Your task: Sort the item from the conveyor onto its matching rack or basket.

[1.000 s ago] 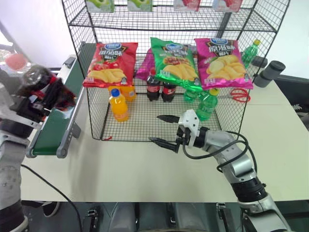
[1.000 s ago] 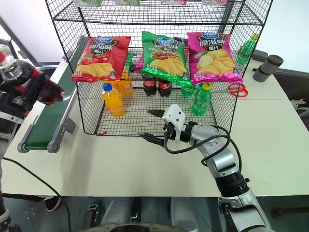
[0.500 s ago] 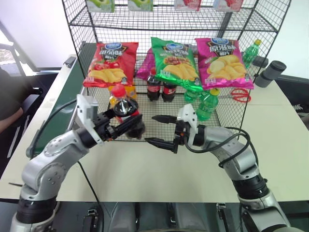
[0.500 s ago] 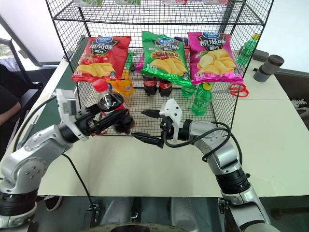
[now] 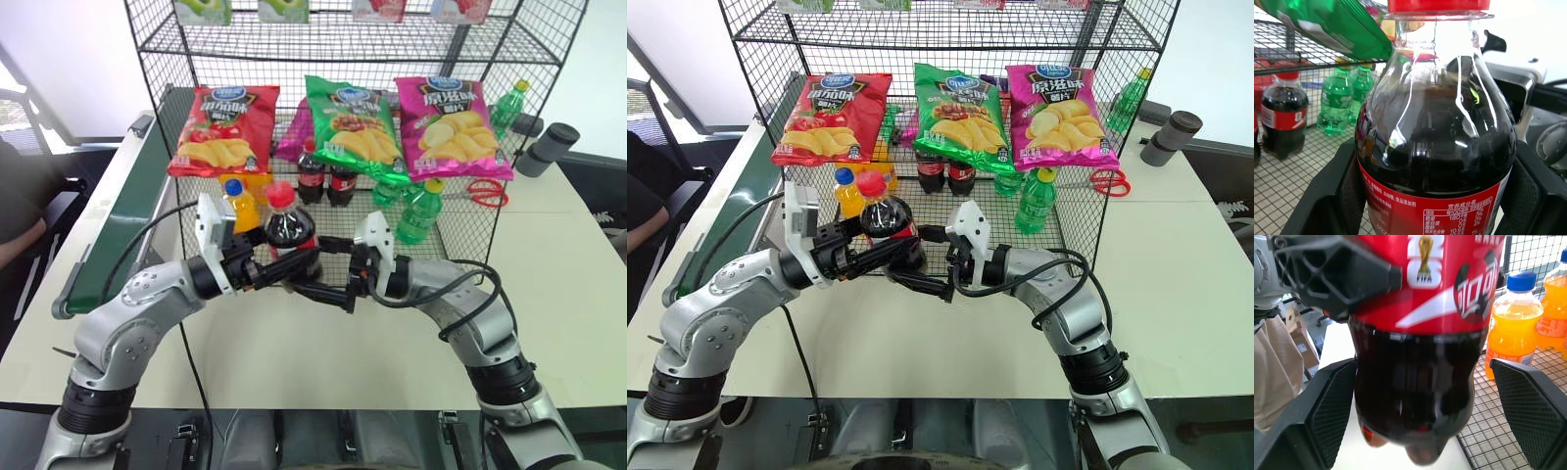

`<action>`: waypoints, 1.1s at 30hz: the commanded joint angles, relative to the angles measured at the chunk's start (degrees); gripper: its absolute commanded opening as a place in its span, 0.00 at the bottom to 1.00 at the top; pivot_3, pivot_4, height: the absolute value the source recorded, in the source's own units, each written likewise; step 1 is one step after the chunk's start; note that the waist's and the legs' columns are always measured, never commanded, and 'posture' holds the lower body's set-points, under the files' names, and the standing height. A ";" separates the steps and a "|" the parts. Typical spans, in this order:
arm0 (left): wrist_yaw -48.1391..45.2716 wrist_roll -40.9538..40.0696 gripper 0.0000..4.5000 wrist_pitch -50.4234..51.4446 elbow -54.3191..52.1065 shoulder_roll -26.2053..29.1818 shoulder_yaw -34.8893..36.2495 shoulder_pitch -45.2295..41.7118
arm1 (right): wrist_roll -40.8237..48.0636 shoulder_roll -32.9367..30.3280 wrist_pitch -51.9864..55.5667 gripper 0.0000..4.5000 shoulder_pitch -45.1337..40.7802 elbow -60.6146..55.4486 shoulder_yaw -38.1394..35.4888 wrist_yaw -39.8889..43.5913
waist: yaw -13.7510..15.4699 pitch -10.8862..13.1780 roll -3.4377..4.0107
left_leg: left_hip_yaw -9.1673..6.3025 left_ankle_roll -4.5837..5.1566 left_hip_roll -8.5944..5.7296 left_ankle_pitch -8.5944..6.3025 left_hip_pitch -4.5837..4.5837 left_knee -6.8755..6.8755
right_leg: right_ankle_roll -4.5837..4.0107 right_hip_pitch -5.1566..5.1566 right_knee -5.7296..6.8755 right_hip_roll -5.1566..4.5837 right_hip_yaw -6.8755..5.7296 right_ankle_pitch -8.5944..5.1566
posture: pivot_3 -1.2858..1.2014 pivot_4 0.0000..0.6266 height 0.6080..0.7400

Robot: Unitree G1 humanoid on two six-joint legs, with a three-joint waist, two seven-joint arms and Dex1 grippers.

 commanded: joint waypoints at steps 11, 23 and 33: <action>-2.64 1.70 0.71 -0.37 -2.15 -1.02 -0.80 -1.83 | 2.14 0.09 1.02 0.59 -0.21 -3.30 0.00 0.45 | 0.02 0.00 0.00 | -0.01 0.00 0.01 0.00 0.00 0.02 | 0.00 0.00 0.00 0.04 0.00 0.00 | 0.52 0.24 0.95; -1.98 -1.12 0.99 2.21 -3.36 3.07 7.52 3.60 | -2.71 -0.09 -4.07 0.59 0.59 1.13 -1.29 -1.76 | -0.15 0.00 0.00 | -0.03 0.00 0.05 0.00 0.02 0.02 | 0.00 0.00 0.03 0.06 0.01 0.00 | 0.52 0.24 0.95; -1.09 5.34 0.99 -4.14 -4.64 5.30 15.50 15.82 | -12.54 1.30 -18.77 0.59 -0.76 17.08 -3.20 -6.84 | 0.16 0.01 0.01 | -0.01 0.00 0.03 0.00 0.03 0.03 | -0.03 0.02 0.03 0.02 0.02 -0.01 | 0.52 0.24 0.95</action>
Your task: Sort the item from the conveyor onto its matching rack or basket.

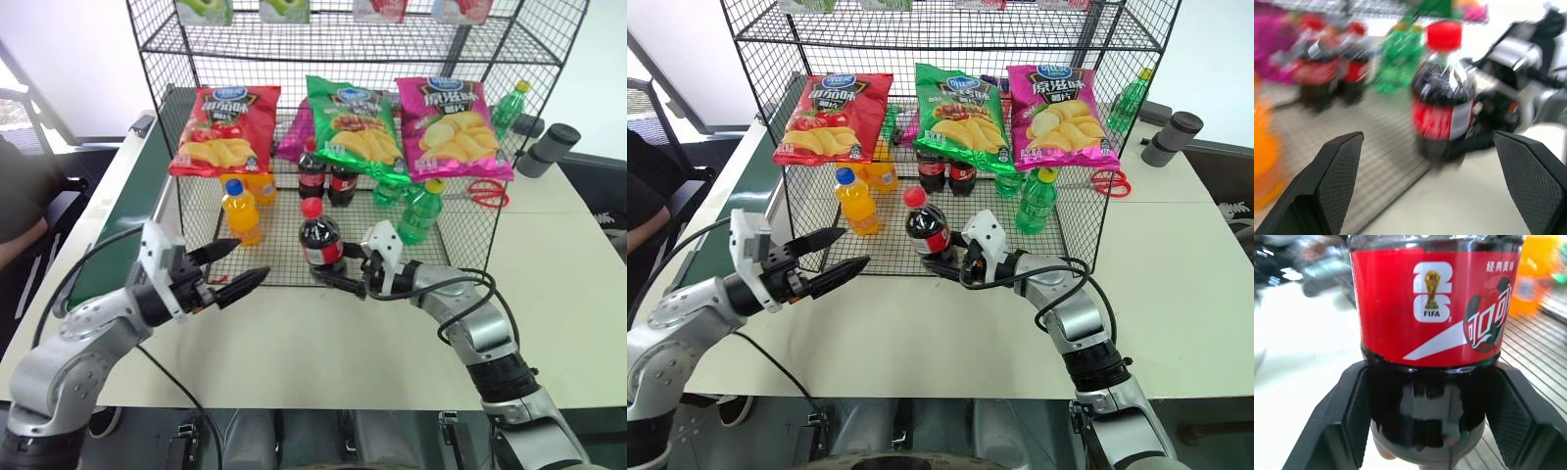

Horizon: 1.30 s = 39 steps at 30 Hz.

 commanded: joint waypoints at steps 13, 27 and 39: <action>3.20 19.97 0.99 -17.58 1.40 -9.43 -10.41 -1.30 | -14.54 15.49 -30.34 0.59 -14.33 39.36 -4.79 -24.52 | -0.51 0.00 0.01 | 0.19 -0.01 0.01 0.00 0.07 0.00 | 0.02 -0.03 0.09 -0.01 0.16 0.02 | 0.52 0.24 0.95; 3.33 21.97 0.99 -16.46 1.65 -10.03 -12.51 -1.94 | -14.77 19.01 -39.72 0.59 -20.25 56.91 -8.55 -26.34 | -1.18 0.00 0.01 | 0.24 -0.04 0.02 0.02 0.15 0.01 | 0.02 -0.07 0.37 -0.06 0.22 0.02 | 0.52 0.24 0.95; 2.14 22.32 1.00 -17.54 3.04 -9.73 -11.43 -1.51 | -15.94 17.37 -42.89 0.99 -16.35 51.74 -8.71 -23.78 | -1.80 0.00 0.02 | 0.23 -0.04 0.03 0.02 0.18 0.01 | 0.02 -0.07 0.40 -0.09 0.22 0.02 | 0.52 0.24 0.95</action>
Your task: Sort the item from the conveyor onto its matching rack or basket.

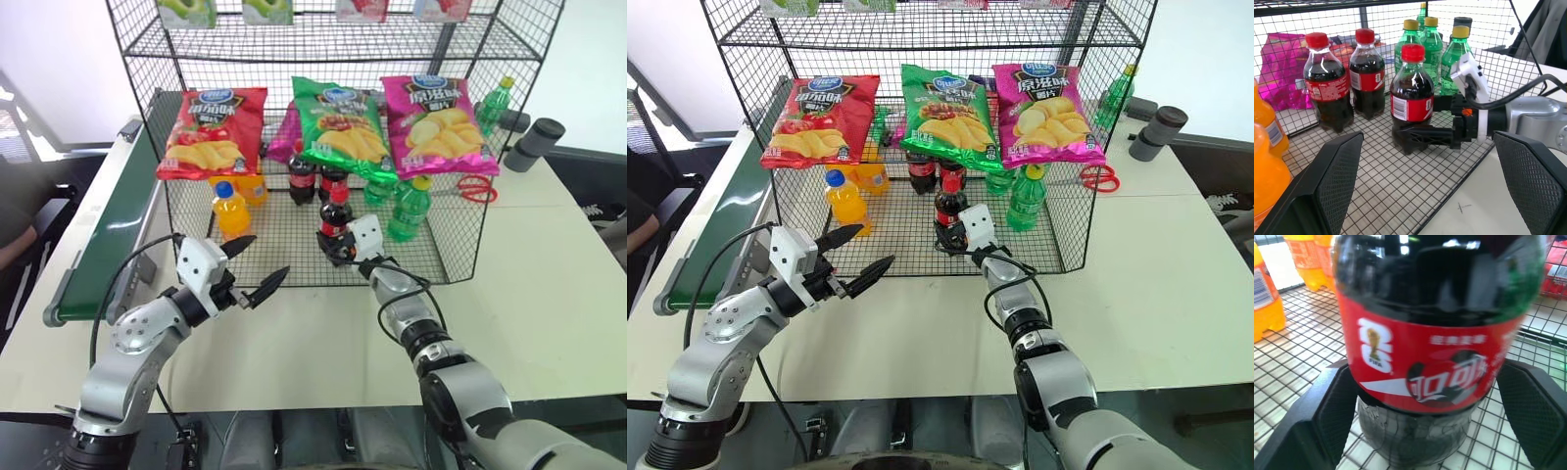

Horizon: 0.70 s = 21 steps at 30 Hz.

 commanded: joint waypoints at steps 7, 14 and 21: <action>-0.38 -0.16 1.00 -0.69 -0.17 0.37 1.22 0.17 | -0.15 -3.36 -1.91 0.99 4.34 -12.04 0.43 3.90 | 0.03 0.00 0.00 | -0.01 0.00 0.00 0.00 0.00 0.00 | 0.00 0.00 0.00 -0.01 0.00 0.00 | 0.52 0.24 0.95; 0.14 -0.49 1.00 0.26 -0.15 0.20 1.35 0.63 | 0.92 -7.07 2.33 0.99 9.59 -23.20 2.46 11.20 | 0.07 0.00 0.00 | -0.01 0.00 -0.01 0.00 0.00 0.00 | 0.00 0.00 0.00 -0.02 0.00 0.00 | 0.52 0.24 0.95; 1.05 -0.45 1.00 1.96 0.62 0.71 2.25 0.23 | 5.72 -13.32 11.76 0.99 17.17 -39.24 1.82 19.17 | 0.20 0.00 0.01 | -0.03 0.01 0.00 0.00 0.01 0.00 | 0.00 0.02 -0.01 -0.03 -0.01 0.00 | 0.52 0.24 0.95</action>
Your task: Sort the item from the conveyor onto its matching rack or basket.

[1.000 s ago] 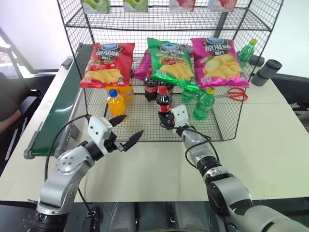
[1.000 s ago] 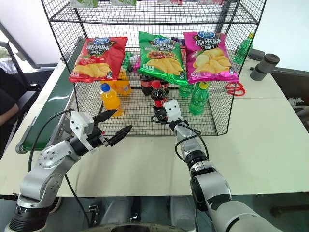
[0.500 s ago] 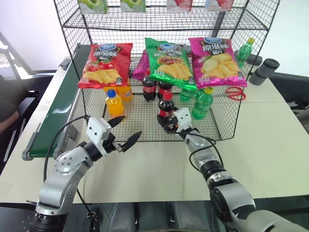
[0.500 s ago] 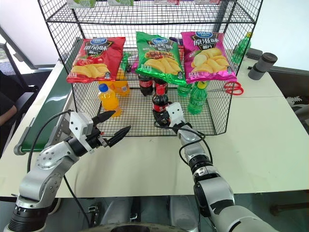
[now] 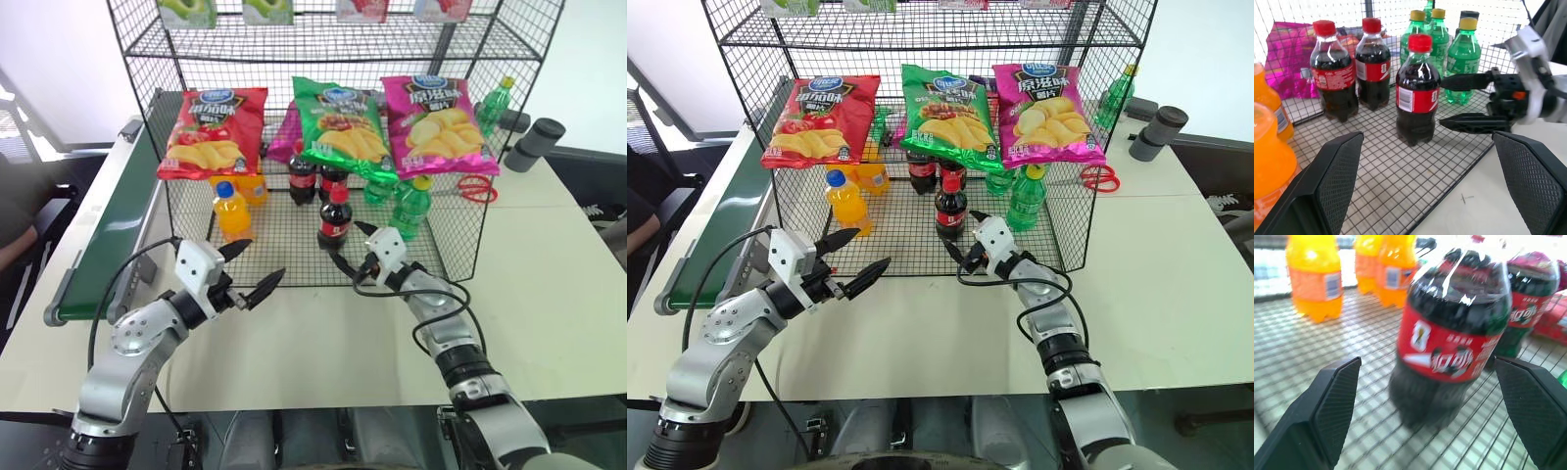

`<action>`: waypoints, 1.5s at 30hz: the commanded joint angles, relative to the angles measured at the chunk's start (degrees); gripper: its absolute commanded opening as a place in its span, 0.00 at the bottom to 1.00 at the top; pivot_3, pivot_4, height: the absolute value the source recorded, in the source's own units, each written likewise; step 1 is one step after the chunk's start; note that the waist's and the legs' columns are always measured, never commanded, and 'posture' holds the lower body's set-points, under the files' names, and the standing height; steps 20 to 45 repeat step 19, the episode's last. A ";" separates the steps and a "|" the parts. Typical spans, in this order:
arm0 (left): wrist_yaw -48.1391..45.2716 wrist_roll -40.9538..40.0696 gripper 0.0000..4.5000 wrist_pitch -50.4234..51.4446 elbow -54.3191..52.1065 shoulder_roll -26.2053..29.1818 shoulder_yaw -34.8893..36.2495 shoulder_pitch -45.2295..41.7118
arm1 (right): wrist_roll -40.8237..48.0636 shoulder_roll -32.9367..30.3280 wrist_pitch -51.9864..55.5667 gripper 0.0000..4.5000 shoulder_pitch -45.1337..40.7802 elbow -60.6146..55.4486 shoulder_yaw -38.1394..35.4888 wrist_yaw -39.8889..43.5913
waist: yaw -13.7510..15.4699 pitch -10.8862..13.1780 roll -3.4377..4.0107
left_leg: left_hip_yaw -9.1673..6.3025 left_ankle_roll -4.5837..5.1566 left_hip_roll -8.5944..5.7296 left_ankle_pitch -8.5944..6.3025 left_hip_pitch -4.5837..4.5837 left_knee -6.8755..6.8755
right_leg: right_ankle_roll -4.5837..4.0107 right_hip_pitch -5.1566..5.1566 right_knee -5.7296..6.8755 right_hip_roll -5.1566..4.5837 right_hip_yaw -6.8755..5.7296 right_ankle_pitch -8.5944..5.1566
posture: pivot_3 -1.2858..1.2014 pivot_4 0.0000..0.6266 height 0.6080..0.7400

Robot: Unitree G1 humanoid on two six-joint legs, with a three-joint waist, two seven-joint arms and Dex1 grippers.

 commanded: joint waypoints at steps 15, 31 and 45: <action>-2.33 -0.93 1.00 -0.16 3.47 3.89 6.90 1.54 | 18.66 -25.59 23.11 0.99 18.45 -31.03 -18.30 13.72 | 0.64 -0.01 0.03 | -0.01 0.01 -0.01 0.00 0.04 0.00 | -0.02 0.07 -0.08 0.05 0.00 -0.02 | 0.52 0.24 0.95; -4.05 -2.44 1.00 -0.23 3.37 3.99 7.46 2.02 | 18.08 -26.15 22.90 0.99 18.46 -30.45 -18.41 14.00 | 0.61 -0.01 0.03 | 0.00 0.01 -0.01 0.00 0.04 0.00 | -0.02 0.07 -0.08 0.08 0.01 -0.02 | 0.52 0.24 0.95; -4.05 -2.44 1.00 -0.23 3.37 3.99 7.46 2.02 | 18.08 -26.15 22.90 0.99 18.46 -30.45 -18.41 14.00 | 0.61 -0.01 0.03 | 0.00 0.01 -0.01 0.00 0.04 0.00 | -0.02 0.07 -0.08 0.08 0.01 -0.02 | 0.52 0.24 0.95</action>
